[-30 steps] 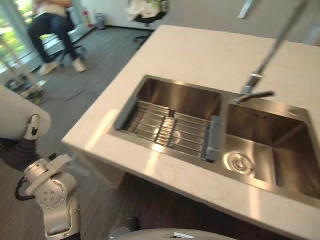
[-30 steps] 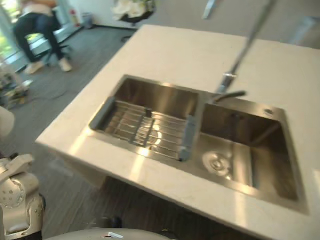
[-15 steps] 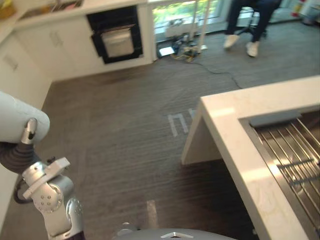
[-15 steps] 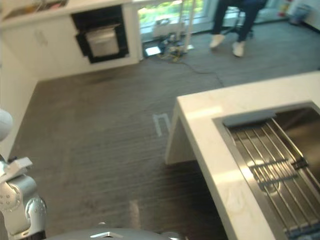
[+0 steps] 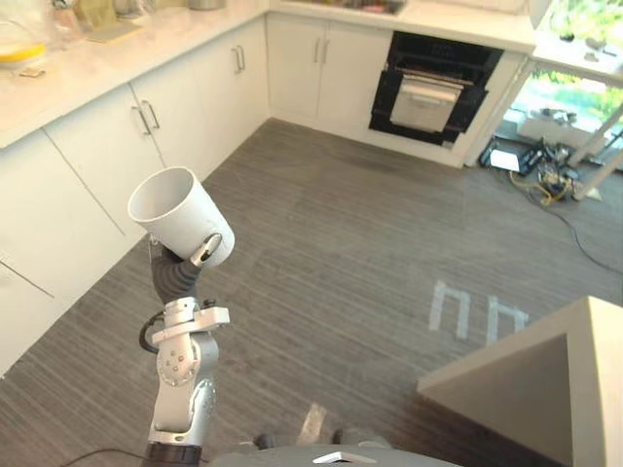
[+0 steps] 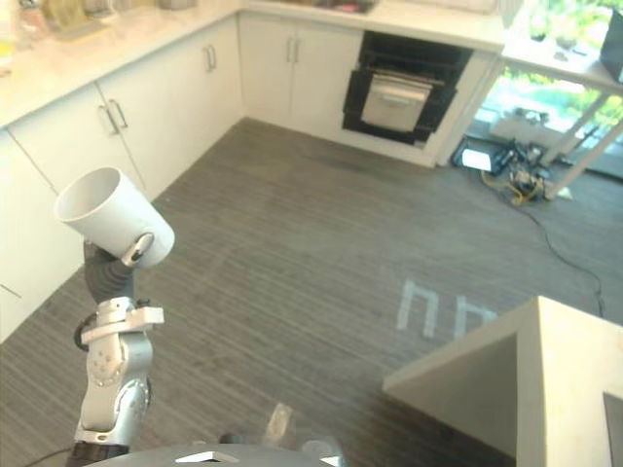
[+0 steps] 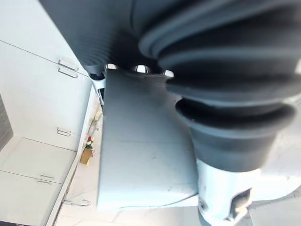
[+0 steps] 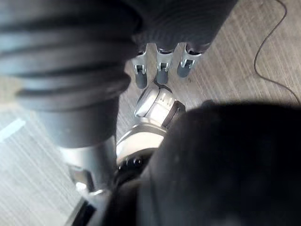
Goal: Walk over to the sink, pick up the cup, carry it to the dishwasher, place the cup inside the dishwasher, then close the dishwasher door
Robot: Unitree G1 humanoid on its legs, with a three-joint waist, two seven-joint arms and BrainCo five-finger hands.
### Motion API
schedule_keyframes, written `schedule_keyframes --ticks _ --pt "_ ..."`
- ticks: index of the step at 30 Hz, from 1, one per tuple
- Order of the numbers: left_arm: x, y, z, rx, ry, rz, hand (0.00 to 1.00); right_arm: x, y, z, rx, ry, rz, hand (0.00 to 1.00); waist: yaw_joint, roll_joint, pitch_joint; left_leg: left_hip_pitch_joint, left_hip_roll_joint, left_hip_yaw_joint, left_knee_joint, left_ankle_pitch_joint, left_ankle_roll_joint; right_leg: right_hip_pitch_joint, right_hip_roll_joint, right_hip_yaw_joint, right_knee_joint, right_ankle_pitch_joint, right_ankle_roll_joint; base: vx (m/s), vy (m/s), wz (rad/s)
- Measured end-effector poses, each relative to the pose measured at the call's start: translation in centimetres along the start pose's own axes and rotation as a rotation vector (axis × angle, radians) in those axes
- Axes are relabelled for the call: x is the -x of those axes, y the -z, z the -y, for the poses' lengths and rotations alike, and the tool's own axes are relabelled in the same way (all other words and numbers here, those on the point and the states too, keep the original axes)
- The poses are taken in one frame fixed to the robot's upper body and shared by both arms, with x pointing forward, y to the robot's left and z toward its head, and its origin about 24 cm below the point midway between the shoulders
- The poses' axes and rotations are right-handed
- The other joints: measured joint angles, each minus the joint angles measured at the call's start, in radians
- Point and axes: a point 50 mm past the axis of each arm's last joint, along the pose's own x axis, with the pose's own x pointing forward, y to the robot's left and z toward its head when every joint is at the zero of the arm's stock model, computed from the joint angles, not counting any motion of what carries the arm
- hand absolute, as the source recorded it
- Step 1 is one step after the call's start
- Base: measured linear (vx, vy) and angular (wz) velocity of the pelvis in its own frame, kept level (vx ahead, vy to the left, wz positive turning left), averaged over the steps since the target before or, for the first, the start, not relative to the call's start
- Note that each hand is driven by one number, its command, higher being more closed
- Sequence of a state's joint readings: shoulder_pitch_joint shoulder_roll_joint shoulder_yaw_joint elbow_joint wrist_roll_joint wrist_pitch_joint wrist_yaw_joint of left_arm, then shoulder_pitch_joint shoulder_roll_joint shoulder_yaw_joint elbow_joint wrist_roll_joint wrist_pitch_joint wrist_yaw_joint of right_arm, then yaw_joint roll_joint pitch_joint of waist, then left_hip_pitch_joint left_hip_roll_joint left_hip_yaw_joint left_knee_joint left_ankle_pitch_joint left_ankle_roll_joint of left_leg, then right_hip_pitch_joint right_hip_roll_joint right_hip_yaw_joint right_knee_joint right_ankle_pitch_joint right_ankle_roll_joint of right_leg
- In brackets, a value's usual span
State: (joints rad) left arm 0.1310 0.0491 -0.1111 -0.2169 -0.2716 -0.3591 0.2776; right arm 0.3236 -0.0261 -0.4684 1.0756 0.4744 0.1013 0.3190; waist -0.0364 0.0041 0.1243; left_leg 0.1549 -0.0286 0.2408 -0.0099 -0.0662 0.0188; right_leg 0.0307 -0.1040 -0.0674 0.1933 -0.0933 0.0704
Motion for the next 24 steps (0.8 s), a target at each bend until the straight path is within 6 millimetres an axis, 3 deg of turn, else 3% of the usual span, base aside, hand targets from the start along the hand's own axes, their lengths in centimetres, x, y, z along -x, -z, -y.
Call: schedule_keyframes --ticks 1,4,5,19,24 --pt "0.1 0.1 0.1 -0.006 0.016 -0.01 1.0 0.1 -0.1 0.3 0.003 0.003 0.004 0.0 0.0 -0.001 -0.004 0.009 0.003 0.0 -0.015 0.001 -0.007 0.007 0.005 -0.004 -0.009 -0.002 -0.003 0.06 -0.12 0.03" --pt "0.2 0.1 1.2 0.011 0.067 -0.029 1.0 0.1 -2.7 0.6 0.09 0.011 0.045 0.0 -0.015 0.045 -0.027 0.026 0.017 -0.001 -0.076 0.035 -0.021 0.016 0.026 -0.025 -0.071 0.013 -0.015 0.07 -0.063 0.08" --pt "0.4 0.2 1.1 -0.072 0.208 -0.062 1.0 -0.8 -1.9 -1.5 0.138 -0.031 -0.003 0.0 -0.029 -0.028 -0.04 -0.003 -0.008 -0.008 -0.077 0.055 -0.002 0.075 0.004 -0.071 -0.238 0.122 0.004 0.07 -0.036 0.09" --pt "0.3 0.6 0.7 -0.048 0.178 -0.066 1.0 -0.7 -1.5 -1.5 0.136 -0.052 0.032 0.0 -0.046 -0.029 -0.045 0.004 -0.014 -0.017 -0.076 0.043 0.01 0.087 0.009 -0.052 -0.244 0.131 0.006 0.03 -0.002 0.0" --pt "0.1 -1.0 1.4 0.027 0.178 0.047 1.0 -0.5 -1.1 -1.3 0.108 -0.055 0.068 0.0 -0.046 -0.03 -0.056 0.008 -0.011 -0.016 -0.076 0.03 0.002 0.065 0.006 -0.043 -0.176 0.095 0.005 -0.04 -0.004 -0.02"
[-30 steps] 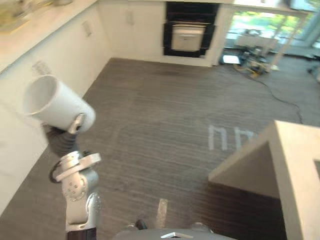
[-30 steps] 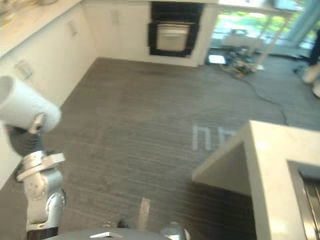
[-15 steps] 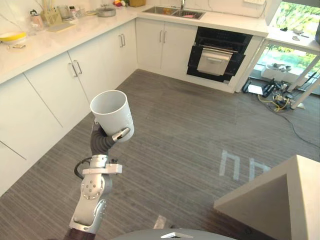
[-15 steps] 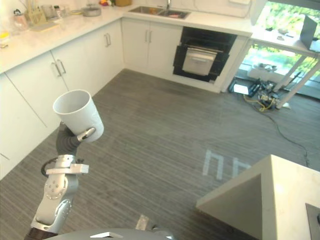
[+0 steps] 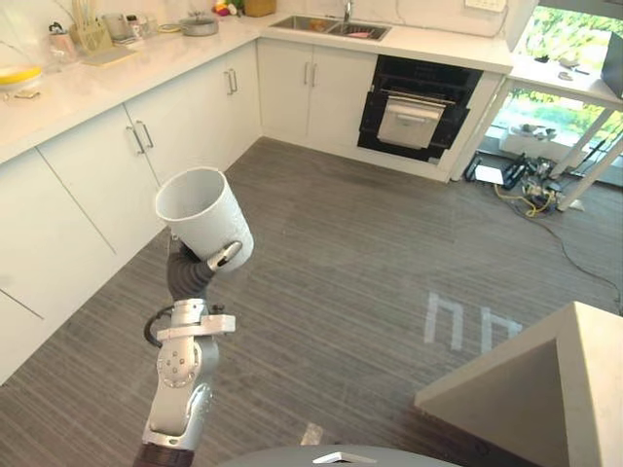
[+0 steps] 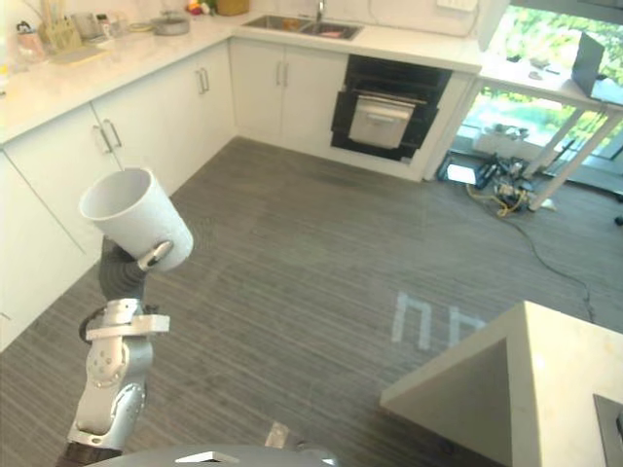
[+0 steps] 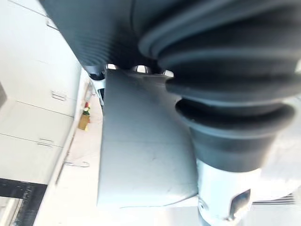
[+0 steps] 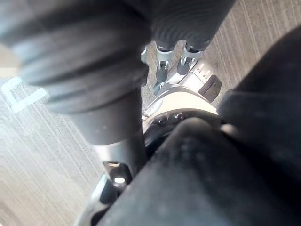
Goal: Walk over to the sink, pick up the cup, carry it to the dishwasher, place the cup inside the dishwasher, then close the dishwasher door
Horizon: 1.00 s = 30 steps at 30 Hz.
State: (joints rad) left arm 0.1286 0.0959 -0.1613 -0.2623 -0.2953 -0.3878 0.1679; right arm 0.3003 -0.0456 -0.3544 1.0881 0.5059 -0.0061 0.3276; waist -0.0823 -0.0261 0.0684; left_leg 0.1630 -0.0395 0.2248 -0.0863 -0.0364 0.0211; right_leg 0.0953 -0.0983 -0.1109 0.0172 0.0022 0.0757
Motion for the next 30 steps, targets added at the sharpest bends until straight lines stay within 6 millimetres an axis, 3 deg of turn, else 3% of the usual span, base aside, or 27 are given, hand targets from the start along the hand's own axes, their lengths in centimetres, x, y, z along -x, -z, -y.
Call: schedule_keyframes --ticks 3,4,6,7,8,10,11,12,14,16,18,19,21,22,23,25,26,27,28,29,30 --pt "-0.2 -0.9 0.3 0.017 0.017 0.044 1.0 0.2 0.3 0.3 -0.015 0.008 0.001 0.0 0.003 0.003 -0.018 0.003 0.005 0.006 0.006 -0.01 0.003 -0.012 0.001 0.018 0.026 -0.019 -0.002 0.02 -0.01 -0.03" --pt "-0.2 -1.0 0.4 0.024 0.016 0.051 1.0 0.2 0.4 0.2 -0.026 0.006 0.002 0.0 0.005 0.0 -0.016 -0.012 0.014 0.011 0.063 -0.043 -0.005 -0.012 0.006 0.019 0.053 -0.041 -0.005 0.04 -0.04 -0.09" --pt "-0.1 -1.0 0.7 0.042 0.01 0.05 1.0 0.1 0.2 0.0 -0.026 -0.005 0.014 0.0 0.025 0.014 -0.006 -0.088 0.068 0.024 0.3 -0.173 -0.027 -0.01 0.023 0.024 0.109 -0.088 -0.019 0.03 -0.066 -0.16" --pt "0.0 -1.5 0.9 0.059 0.005 0.07 1.0 0.2 0.0 0.0 -0.029 -0.02 0.019 0.0 0.031 0.027 0.005 -0.149 0.122 0.032 0.491 -0.237 -0.041 -0.012 0.043 0.026 0.147 -0.123 -0.029 -0.01 -0.046 -0.08" --pt "0.0 -1.7 1.1 0.067 0.012 0.079 1.0 0.1 -0.1 0.0 -0.017 -0.027 0.019 0.0 0.03 0.03 0.01 -0.2 0.151 0.036 0.613 -0.244 -0.044 -0.011 0.054 0.021 0.167 -0.139 -0.033 -0.02 -0.038 0.08" --pt "0.1 -2.3 1.6 0.093 0.027 0.11 1.0 0.2 -0.5 0.3 0.008 -0.024 0.021 0.0 0.047 0.038 0.026 -0.343 0.232 0.033 0.913 -0.214 -0.087 0.0 0.068 0.015 0.197 -0.172 -0.053 0.03 -0.028 0.08" --pt "0.1 -2.3 1.6 0.092 0.034 0.112 1.0 0.3 -0.6 0.4 0.01 -0.024 0.024 0.0 0.05 0.05 0.034 -0.36 0.233 0.024 0.918 -0.23 -0.091 0.007 0.067 0.015 0.197 -0.176 -0.052 0.11 0.056 -0.01" --pt "0.1 -2.3 1.4 0.08 0.037 0.111 1.0 0.2 -0.9 0.3 0.013 -0.036 0.037 0.0 0.053 0.05 0.046 -0.378 0.227 0.022 0.869 -0.257 -0.08 0.021 0.056 0.016 0.194 -0.184 -0.042 0.11 0.109 0.01" --pt "0.1 -2.2 1.0 0.067 0.032 0.106 1.0 0.2 -1.5 0.4 0.032 -0.052 0.047 0.0 0.057 0.065 0.06 -0.393 0.195 0.014 0.671 -0.235 -0.083 0.028 0.027 0.021 0.18 -0.196 -0.022 0.13 0.197 -0.06" --pt "0.4 -2.0 0.0 0.044 -0.023 0.093 1.0 0.1 -2.1 0.6 0.069 -0.049 0.047 0.0 0.074 0.076 0.065 -0.342 0.124 0.005 0.477 -0.082 -0.072 0.06 0.006 0.068 0.125 -0.209 -0.004 0.21 0.253 -0.31" --pt "0.6 -1.8 -1.5 0.005 -0.09 0.081 1.0 0.0 -2.5 0.2 0.09 -0.07 0.056 0.0 0.082 0.09 0.093 -0.358 0.131 0.004 0.549 -0.129 -0.096 0.045 0.042 0.074 0.257 -0.233 0.004 0.29 0.138 -0.29" --pt "1.1 -1.7 -2.5 -0.021 -0.14 0.065 1.0 -0.1 -2.5 0.1 0.102 -0.069 0.049 0.0 0.092 0.09 0.101 -0.383 0.135 0.007 0.622 -0.183 -0.078 0.049 0.055 0.057 0.29 -0.269 -0.024 0.22 0.043 -0.21" --pt "1.8 -1.6 -3.6 -0.039 -0.182 0.045 1.0 -0.1 -2.4 0.2 0.123 -0.06 0.04 0.0 0.105 0.077 0.098 -0.38 0.121 0.028 0.649 -0.228 -0.017 0.059 0.032 0.065 0.281 -0.291 -0.005 0.19 0.121 -0.14" --pt "1.9 -1.7 -3.8 -0.04 -0.179 0.043 1.0 -0.1 -2.2 0.1 0.125 -0.055 0.034 0.0 0.111 0.067 0.097 -0.371 0.107 0.038 0.643 -0.236 -0.004 0.062 0.023 0.069 0.294 -0.302 0.009 0.24 0.148 -0.06" --pt "1.8 -1.9 -4.1 -0.046 -0.165 0.049 1.0 -0.2 -2.0 0.0 0.121 -0.05 0.033 0.0 0.116 0.053 0.097 -0.355 0.082 0.049 0.649 -0.257 0.032 0.045 -0.008 0.07 0.372 -0.34 0.043 0.26 0.102 0.04" --pt "1.8 -1.9 -4.1 -0.016 -0.128 0.039 1.0 0.0 -1.3 0.3 0.103 -0.033 0.021 0.0 0.112 0.028 0.074 -0.318 0.029 0.054 0.659 -0.312 0.065 -0.002 -0.067 0.069 0.546 -0.383 0.108 0.32 0.1 0.07" --pt "1.7 -2.0 -3.9 -0.001 -0.1 0.037 1.0 0.1 -1.4 0.3 0.105 -0.032 0.026 0.0 0.115 0.022 0.064 -0.295 0.011 0.063 0.641 -0.323 0.068 -0.041 -0.092 0.067 0.649 -0.371 0.136 0.4 0.106 -0.02" --pt "1.5 -2.4 -3.5 0.006 -0.058 0.044 1.0 -0.1 -1.5 0.0 0.105 -0.043 0.039 0.0 0.115 0.006 0.066 -0.242 -0.018 0.066 0.6 -0.33 0.073 -0.104 -0.137 0.056 0.805 -0.302 0.169 0.27 0.071 -0.06" --pt "1.4 -2.6 -3.2 0.008 -0.035 0.05 1.0 -0.1 -1.5 -0.1 0.098 -0.048 0.046 0.0 0.112 -0.006 0.07 -0.211 -0.032 0.064 0.572 -0.331 0.08 -0.133 -0.161 0.044 0.879 -0.246 0.154 0.35 0.097 -0.03" --pt "1.3 -3.0 -2.2 0.022 0.022 0.058 1.0 -0.1 -1.2 -0.3 0.08 -0.056 0.054 0.0 0.104 0.008 0.069 -0.146 -0.05 0.054 0.514 -0.331 0.096 -0.2 -0.183 0.037 1.022 -0.166 0.096 0.3 0.069 0.01" --pt "1.2 -3.1 -1.3 0.04 0.061 0.058 1.0 -0.2 -1.2 -0.7 0.063 -0.073 0.064 0.0 0.099 0.0 0.073 -0.091 -0.05 0.046 0.468 -0.328 0.114 -0.247 -0.173 0.029 1.094 -0.194 0.049 0.47 0.085 0.07"
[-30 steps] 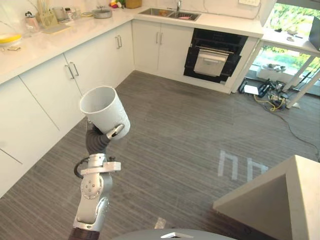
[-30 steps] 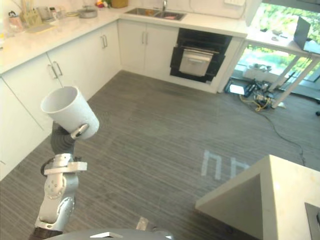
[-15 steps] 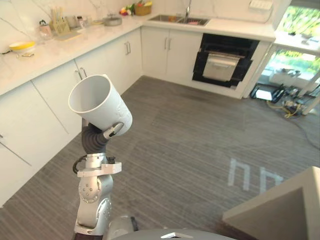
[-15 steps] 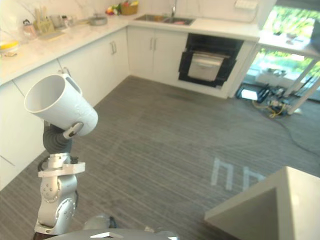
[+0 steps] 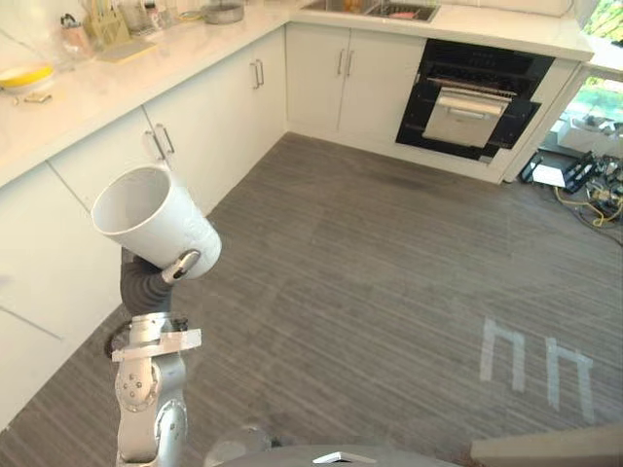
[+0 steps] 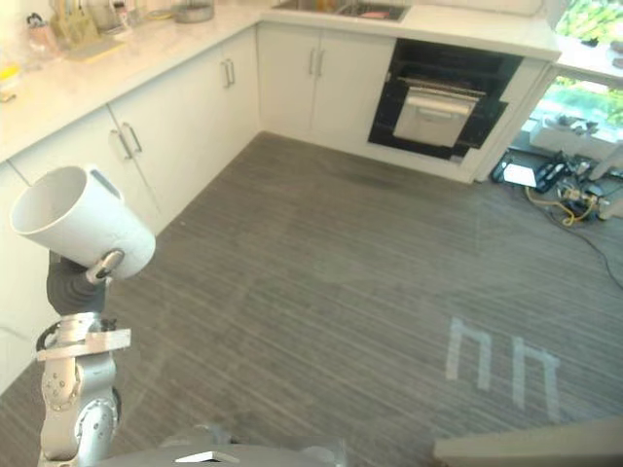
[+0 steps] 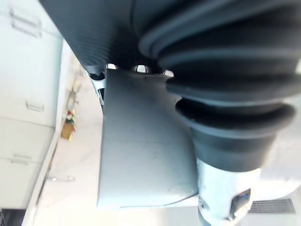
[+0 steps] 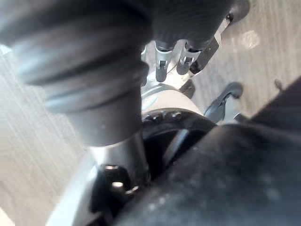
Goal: Walk over to the sink, pick up the cup, carry it to the dishwasher, place the cup inside the dishwasher, then close the dishwasher door
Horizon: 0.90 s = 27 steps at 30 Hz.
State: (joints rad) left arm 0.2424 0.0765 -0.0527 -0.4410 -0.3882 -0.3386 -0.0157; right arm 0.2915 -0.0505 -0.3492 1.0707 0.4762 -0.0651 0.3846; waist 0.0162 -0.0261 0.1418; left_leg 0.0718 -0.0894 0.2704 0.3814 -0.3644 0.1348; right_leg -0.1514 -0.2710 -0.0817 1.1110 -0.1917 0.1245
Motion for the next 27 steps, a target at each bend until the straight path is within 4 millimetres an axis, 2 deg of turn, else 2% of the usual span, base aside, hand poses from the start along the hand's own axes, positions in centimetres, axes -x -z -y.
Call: schedule_keyframes --ticks 1,2,3,5,7,9,10,11,12,13,14,15,16,17,18,19,20,21,22,23,24,25,26,27 --pt "-0.2 0.3 1.0 0.024 0.032 -0.008 1.0 -0.1 -0.2 -0.5 -0.017 -0.025 0.028 0.0 -0.018 0.015 0.002 0.071 0.006 -0.018 -0.066 0.003 0.004 -0.07 0.024 -0.039 0.034 -0.04 -0.049 0.41 0.046 0.14" --pt "-0.4 0.4 1.5 0.034 0.048 -0.008 1.0 -0.2 -0.5 -0.7 -0.017 -0.041 0.048 0.0 -0.028 0.019 0.004 0.104 0.014 -0.026 -0.097 0.005 0.001 -0.105 0.04 -0.061 0.026 -0.063 -0.066 0.53 0.017 0.28" --pt "-0.8 0.6 2.4 0.046 0.083 -0.001 1.0 -0.2 -0.8 -1.1 -0.024 -0.059 0.083 0.0 -0.049 0.025 0.004 0.163 0.035 -0.033 -0.154 0.017 -0.021 -0.182 0.069 -0.113 -0.04 -0.093 -0.085 0.46 -0.006 0.45" --pt "-1.8 1.4 3.7 0.073 0.136 -0.001 1.0 -0.1 -0.7 -1.4 -0.046 -0.064 0.113 0.0 -0.076 0.041 0.001 0.228 0.074 -0.07 -0.208 0.012 -0.057 -0.268 0.107 -0.201 -0.286 -0.068 -0.101 0.44 -0.034 0.66" --pt "-2.3 2.1 4.3 0.09 0.16 -0.015 1.0 0.0 -0.1 -1.4 -0.078 -0.06 0.114 0.0 -0.09 0.043 0.004 0.296 0.12 -0.114 -0.197 -0.021 -0.107 -0.289 0.18 -0.176 -0.743 0.092 -0.105 0.75 -0.132 0.76" --pt "-2.1 2.2 4.2 0.099 0.153 -0.028 1.0 0.5 0.7 -1.0 -0.106 -0.042 0.116 0.0 -0.09 0.034 0.006 0.345 0.13 -0.141 -0.142 -0.05 -0.143 -0.265 0.192 -0.137 -0.882 0.139 -0.126 0.75 -0.174 0.51" --pt "-1.8 2.6 4.2 0.115 0.13 -0.047 1.0 0.7 0.2 -0.6 -0.101 -0.052 0.133 0.0 -0.091 0.063 0.016 0.384 0.171 -0.147 -0.083 -0.065 -0.155 -0.239 0.211 -0.131 -0.816 0.278 -0.163 0.8 -0.171 0.39" --pt "-1.8 2.6 4.3 0.13 0.12 -0.046 1.0 0.7 -0.3 -0.3 -0.087 -0.057 0.148 0.0 -0.092 0.088 0.014 0.396 0.192 -0.148 -0.043 -0.045 -0.164 -0.241 0.213 -0.141 -0.741 0.311 -0.172 0.65 -0.129 0.22" --pt "-1.8 2.6 4.5 0.141 0.121 -0.042 1.0 0.8 -1.0 -0.1 -0.078 -0.064 0.166 0.0 -0.09 0.107 0.02 0.416 0.215 -0.148 -0.019 -0.015 -0.161 -0.253 0.221 -0.153 -0.648 0.273 -0.165 0.94 -0.203 0.06" --pt "-1.9 2.6 4.6 0.146 0.121 -0.034 1.0 0.7 -1.5 -0.1 -0.073 -0.067 0.176 0.0 -0.1 0.122 0.014 0.429 0.239 -0.154 0.026 0.084 -0.177 -0.263 0.228 -0.16 -0.512 0.16 -0.168 0.78 -0.174 -0.05" --pt "-2.0 2.6 4.6 0.149 0.121 -0.033 1.0 0.7 -1.5 -0.1 -0.069 -0.069 0.17 0.0 -0.103 0.118 0.012 0.429 0.241 -0.159 0.049 0.139 -0.18 -0.259 0.234 -0.163 -0.48 0.12 -0.169 0.92 -0.214 -0.15" --pt "-2.0 2.7 4.8 0.161 0.117 -0.032 1.0 0.7 -1.6 -0.2 -0.064 -0.072 0.163 0.0 -0.104 0.121 0.014 0.423 0.253 -0.165 0.103 0.239 -0.199 -0.231 0.25 -0.165 -0.463 0.066 -0.173 0.76 -0.148 -0.21" --pt "-1.9 2.8 5.1 0.179 0.112 -0.039 1.0 0.8 -1.9 0.0 -0.065 -0.066 0.161 0.0 -0.103 0.137 0.021 0.372 0.288 -0.176 0.228 0.443 -0.248 -0.167 0.282 -0.164 -0.479 0.016 -0.176 0.74 -0.121 -0.27" --pt "-1.8 3.0 5.2 0.182 0.113 -0.055 1.0 0.8 -2.1 0.0 -0.064 -0.058 0.157 0.0 -0.098 0.129 0.024 0.306 0.301 -0.199 0.337 0.657 -0.283 -0.111 0.31 -0.149 -0.52 -0.019 -0.185 0.72 -0.065 -0.16" --pt "-1.7 3.2 5.6 0.194 0.117 -0.069 1.0 0.7 -2.3 -0.1 -0.056 -0.058 0.161 0.0 -0.097 0.14 0.027 0.189 0.317 -0.22 0.517 0.686 -0.312 -0.048 0.332 -0.148 -0.578 -0.028 -0.197 0.67 -0.074 -0.08" --pt "-1.6 3.4 5.8 0.196 0.113 -0.085 1.0 0.8 -2.2 0.3 -0.048 -0.039 0.149 0.0 -0.081 0.141 0.035 0.016 0.318 -0.219 0.755 0.502 -0.253 0.042 0.356 -0.143 -0.659 -0.027 -0.212 0.65 -0.087 -0.09" --pt "-1.4 3.4 5.6 0.188 0.106 -0.092 1.0 1.0 -2.0 0.5 -0.037 -0.03 0.138 0.0 -0.071 0.137 0.038 -0.063 0.309 -0.211 0.826 0.426 -0.216 0.089 0.364 -0.128 -0.702 -0.026 -0.215 0.62 -0.078 -0.38" --pt "-1.1 3.5 4.9 0.164 0.087 -0.102 1.0 1.1 -1.8 0.9 -0.015 -0.017 0.112 0.0 -0.045 0.123 0.042 -0.182 0.281 -0.174 0.857 0.299 -0.158 0.17 0.366 -0.1 -0.772 -0.023 -0.214 0.72 -0.045 -0.87" --pt "-0.8 3.5 4.1 0.141 0.068 -0.108 1.0 1.2 -1.6 1.2 0.014 -0.013 0.085 0.0 -0.015 0.114 0.041 -0.275 0.274 -0.126 0.781 0.204 -0.148 0.235 0.367 -0.048 -0.827 -0.016 -0.201 0.6 -0.026 -1.0" --pt "-0.8 3.4 3.6 0.127 0.055 -0.107 1.0 1.2 -1.7 1.4 0.026 -0.01 0.079 0.0 -0.007 0.112 0.042 -0.311 0.274 -0.115 0.723 0.172 -0.151 0.261 0.367 -0.024 -0.845 -0.019 -0.197 0.73 0.044 -1.29" --pt "-0.4 3.2 2.5 0.094 0.027 -0.105 1.0 1.2 -2.0 1.7 0.087 -0.004 0.057 0.0 0.006 0.111 0.043 -0.369 0.273 -0.108 0.528 0.131 -0.156 0.305 0.367 0.041 -0.864 -0.029 -0.183 0.52 0.091 -1.46" --pt "0.2 2.9 1.8 0.074 -0.004 -0.103 1.0 1.2 -2.3 1.8 0.136 -0.006 0.04 0.0 0.012 0.108 0.043 -0.383 0.267 -0.131 0.287 0.138 -0.169 0.324 0.361 0.107 -0.861 -0.045 -0.161 0.76 0.196 -1.6" --pt "0.5 2.9 1.6 0.067 -0.013 -0.102 1.0 1.2 -2.3 1.8 0.146 -0.004 0.034 0.0 0.016 0.104 0.042 -0.381 0.258 -0.17 0.148 0.164 -0.173 0.331 0.353 0.137 -0.852 -0.062 -0.144 0.63 0.27 -1.72" --pt "0.9 2.8 1.5 0.058 -0.019 -0.099 1.0 1.2 -1.9 1.7 0.14 0.009 0.018 0.0 0.025 0.081 0.033 -0.378 0.24 -0.245 -0.046 0.219 -0.188 0.333 0.329 0.181 -0.827 -0.121 -0.132 0.75 0.382 -1.63"
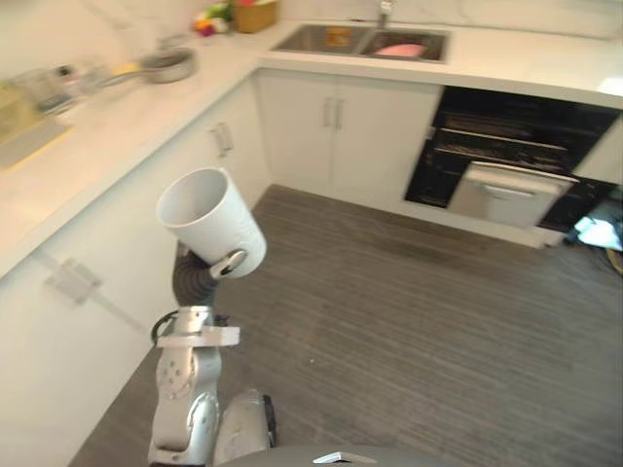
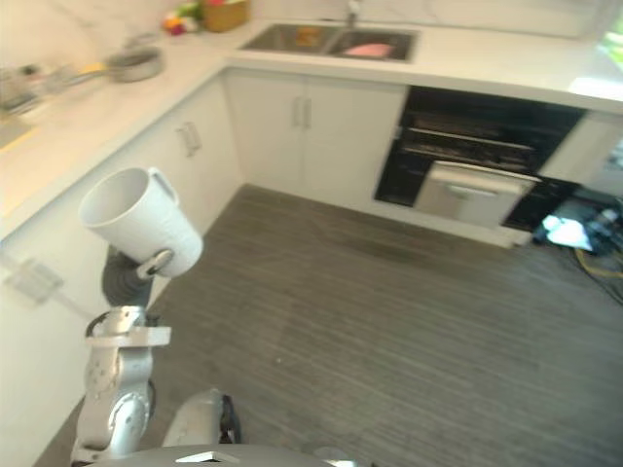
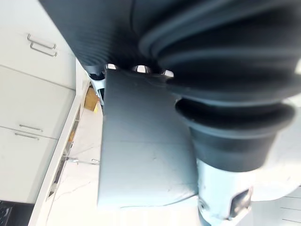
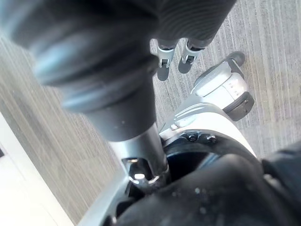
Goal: Walk over to the sink, pick up the cup, carry it to the dishwasher, place the cup inside the dishwasher, then close the dishwasher door
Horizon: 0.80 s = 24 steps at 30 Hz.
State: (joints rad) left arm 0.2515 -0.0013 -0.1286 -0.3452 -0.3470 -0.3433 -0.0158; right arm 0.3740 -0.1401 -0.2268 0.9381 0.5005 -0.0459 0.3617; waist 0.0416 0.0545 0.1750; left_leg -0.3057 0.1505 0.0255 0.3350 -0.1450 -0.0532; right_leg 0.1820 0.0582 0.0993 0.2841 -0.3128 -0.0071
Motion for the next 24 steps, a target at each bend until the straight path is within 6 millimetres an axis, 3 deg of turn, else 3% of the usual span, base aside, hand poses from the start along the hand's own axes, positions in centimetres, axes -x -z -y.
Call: schedule_keyframes --ticks 1,2,3,4,5,6,7,8,9,10,11,14,16,17,19,21,23,24 --pt "0.2 0.1 0.0 -0.006 -0.004 0.002 1.0 -0.1 0.2 -0.2 -0.016 0.016 0.001 0.0 -0.003 -0.011 0.004 -0.014 0.004 -0.041 -0.053 0.076 -0.028 0.014 -0.018 0.035 0.039 -0.07 0.018 0.64 0.373 -1.48" --pt "0.3 0.4 0.2 -0.008 0.004 -0.008 1.0 -0.1 0.3 -0.3 -0.027 0.031 0.002 0.0 -0.006 -0.024 0.0 -0.011 -0.003 -0.042 -0.03 0.142 -0.04 0.023 -0.035 0.055 0.061 -0.099 0.034 0.63 0.441 -1.1" --pt "0.4 0.6 0.5 -0.011 0.041 -0.021 1.0 -0.4 1.2 -0.9 -0.057 0.067 -0.017 0.0 -0.014 -0.059 -0.016 -0.008 -0.036 -0.023 0.055 0.178 -0.042 0.044 -0.087 0.068 0.098 -0.142 0.067 0.64 0.447 -0.6" --pt "0.2 0.7 1.1 -0.008 0.096 -0.023 1.0 -0.6 1.8 -1.3 -0.11 0.105 -0.024 0.0 -0.031 -0.085 -0.024 -0.042 -0.062 -0.002 0.194 0.075 -0.012 0.03 -0.124 0.054 0.176 -0.146 0.09 0.62 0.44 -0.41" --pt "0.0 0.8 1.2 -0.014 0.126 -0.025 1.0 -0.6 2.0 -1.4 -0.14 0.123 -0.022 0.0 -0.038 -0.092 -0.026 -0.05 -0.072 0.003 0.251 0.027 -0.002 0.023 -0.14 0.046 0.229 -0.141 0.1 0.62 0.427 -0.11" --pt "-0.3 0.8 1.5 -0.019 0.167 -0.023 1.0 -0.5 2.8 -1.7 -0.199 0.16 -0.028 0.0 -0.05 -0.12 -0.034 -0.034 -0.104 0.027 0.315 -0.048 0.025 -0.002 -0.179 0.035 0.35 -0.12 0.138 0.48 0.353 -0.02" --pt "-0.6 0.8 1.6 -0.023 0.185 -0.019 1.0 -0.6 3.2 -2.0 -0.235 0.177 -0.031 0.0 -0.055 -0.133 -0.042 -0.022 -0.122 0.04 0.334 -0.08 0.04 -0.026 -0.197 0.026 0.426 -0.092 0.163 0.58 0.424 -0.09" --pt "-1.0 0.7 2.0 -0.018 0.231 -0.019 1.0 -0.6 3.9 -2.2 -0.311 0.227 -0.023 0.0 -0.056 -0.15 -0.051 0.018 -0.152 0.072 0.346 -0.134 0.066 -0.103 -0.237 0.022 0.609 0.027 0.175 0.52 0.383 -0.26" --pt "-1.2 0.7 2.5 -0.005 0.262 -0.032 1.0 -0.4 4.3 -2.0 -0.369 0.272 -0.005 0.0 -0.053 -0.142 -0.05 0.079 -0.171 0.092 0.331 -0.184 0.092 -0.178 -0.259 0.027 0.759 0.229 0.13 0.5 0.362 -0.49" --pt "-1.1 0.7 2.8 0.002 0.28 -0.037 1.0 -0.2 4.0 -1.3 -0.413 0.326 0.033 0.0 -0.062 -0.128 -0.046 0.139 -0.168 0.116 0.315 -0.214 0.11 -0.253 -0.251 0.031 0.901 0.248 0.132 0.49 0.365 -0.76" --pt "-1.1 0.8 3.1 0.002 0.296 -0.054 1.0 0.1 3.0 -0.2 -0.435 0.409 0.115 0.0 -0.091 -0.109 -0.044 0.237 -0.16 0.145 0.252 -0.234 0.126 -0.363 -0.209 -0.009 1.02 0.181 0.113 0.38 0.277 -0.63" --pt "-1.4 0.9 3.7 -0.004 0.358 -0.059 1.0 0.4 1.9 0.6 -0.444 0.461 0.217 0.0 -0.119 -0.097 -0.048 0.362 -0.164 0.174 0.118 -0.215 0.117 -0.483 -0.17 -0.145 0.963 0.115 0.088 0.41 0.261 -0.36" --pt "-1.9 0.7 5.3 0.02 0.463 -0.036 1.0 1.5 2.3 1.3 -0.472 0.513 0.282 0.0 -0.133 -0.09 -0.047 0.472 -0.17 0.177 0.012 -0.208 0.103 -0.527 -0.166 -0.329 0.678 0.073 0.046 0.5 0.213 -0.13" --pt "-2.0 0.7 5.9 0.031 0.494 -0.031 1.0 1.6 2.3 1.3 -0.485 0.524 0.295 0.0 -0.134 -0.087 -0.047 0.494 -0.17 0.172 0.001 -0.213 0.095 -0.527 -0.163 -0.362 0.593 0.069 0.036 0.55 0.169 0.16" --pt "-2.3 0.5 7.5 0.078 0.581 -0.011 1.0 2.3 2.1 2.0 -0.538 0.578 0.37 0.0 -0.145 -0.069 -0.037 0.561 -0.151 0.167 0.001 -0.251 0.031 -0.525 -0.152 -0.434 0.281 0.119 -0.002 0.63 0.125 0.25" --pt "-2.1 0.5 7.8 0.097 0.601 -0.01 1.0 2.5 1.1 2.2 -0.546 0.588 0.434 0.0 -0.15 -0.038 -0.022 0.63 -0.123 0.197 0.013 -0.297 -0.005 -0.513 -0.136 -0.453 0.141 0.21 -0.005 0.68 0.08 0.0" --pt "-1.9 0.1 7.5 0.108 0.585 -0.001 1.0 2.5 -0.2 1.8 -0.526 0.561 0.483 0.0 -0.155 -0.046 -0.032 0.687 -0.119 0.211 0.074 -0.322 -0.013 -0.515 -0.16 -0.452 0.178 0.281 -0.072 0.6 -0.006 -0.22" --pt "-1.7 0.1 7.7 0.123 0.584 -0.002 1.0 2.5 -1.3 1.7 -0.509 0.541 0.52 0.0 -0.156 -0.042 -0.048 0.686 -0.085 0.22 0.177 -0.319 -0.009 -0.519 -0.149 -0.441 0.263 0.278 -0.097 0.67 -0.065 -0.21"
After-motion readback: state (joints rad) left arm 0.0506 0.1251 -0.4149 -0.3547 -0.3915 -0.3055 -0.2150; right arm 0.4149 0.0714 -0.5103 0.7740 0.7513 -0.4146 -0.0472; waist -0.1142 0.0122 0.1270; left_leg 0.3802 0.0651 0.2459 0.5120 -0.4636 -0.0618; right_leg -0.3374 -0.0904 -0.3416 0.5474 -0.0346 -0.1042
